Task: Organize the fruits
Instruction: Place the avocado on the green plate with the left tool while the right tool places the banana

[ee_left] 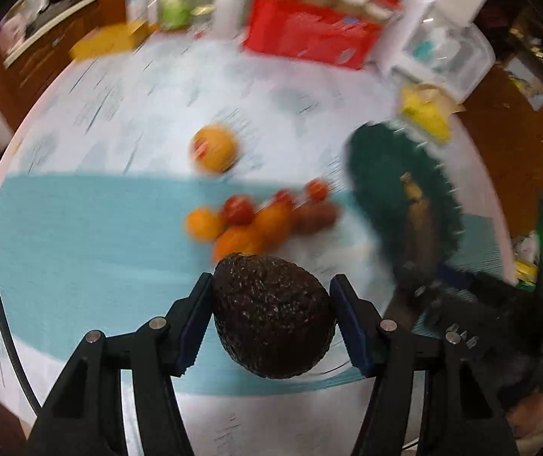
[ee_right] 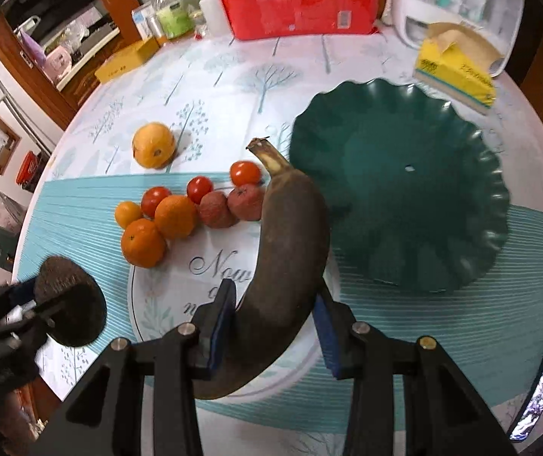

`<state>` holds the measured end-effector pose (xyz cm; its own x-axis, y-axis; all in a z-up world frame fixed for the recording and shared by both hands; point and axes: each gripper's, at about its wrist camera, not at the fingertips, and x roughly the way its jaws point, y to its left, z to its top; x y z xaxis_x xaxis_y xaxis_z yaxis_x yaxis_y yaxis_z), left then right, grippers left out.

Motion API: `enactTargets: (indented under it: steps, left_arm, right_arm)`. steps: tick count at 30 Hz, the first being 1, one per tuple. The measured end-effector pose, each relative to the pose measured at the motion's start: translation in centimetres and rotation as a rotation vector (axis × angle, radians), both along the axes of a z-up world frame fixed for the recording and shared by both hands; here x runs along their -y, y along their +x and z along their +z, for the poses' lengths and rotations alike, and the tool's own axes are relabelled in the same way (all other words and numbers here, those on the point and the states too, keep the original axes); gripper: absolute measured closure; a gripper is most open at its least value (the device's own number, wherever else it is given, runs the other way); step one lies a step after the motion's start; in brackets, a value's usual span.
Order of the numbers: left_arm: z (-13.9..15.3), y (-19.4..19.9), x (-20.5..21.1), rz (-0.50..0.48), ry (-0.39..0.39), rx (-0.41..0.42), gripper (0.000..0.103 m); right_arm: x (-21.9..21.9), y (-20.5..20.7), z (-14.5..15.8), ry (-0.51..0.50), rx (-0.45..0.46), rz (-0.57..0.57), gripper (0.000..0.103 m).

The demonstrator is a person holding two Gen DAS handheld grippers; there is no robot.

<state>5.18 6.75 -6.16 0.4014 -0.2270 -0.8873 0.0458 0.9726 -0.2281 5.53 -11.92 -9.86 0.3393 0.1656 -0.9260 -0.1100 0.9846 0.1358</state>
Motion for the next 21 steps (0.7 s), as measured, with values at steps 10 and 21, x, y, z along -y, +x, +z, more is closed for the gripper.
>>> enactTargets:
  steps: [10, 21]
  left_arm:
    - [8.3, 8.4, 11.9, -0.236, -0.013, 0.225, 0.043]
    - [-0.2, 16.7, 18.6, -0.266, 0.012, 0.071, 0.042]
  right_arm:
    - [8.6, 2.7, 7.0, -0.093, 0.163, -0.106, 0.062]
    - [13.3, 9.8, 4.3, -0.223, 0.129, -0.156, 0.062]
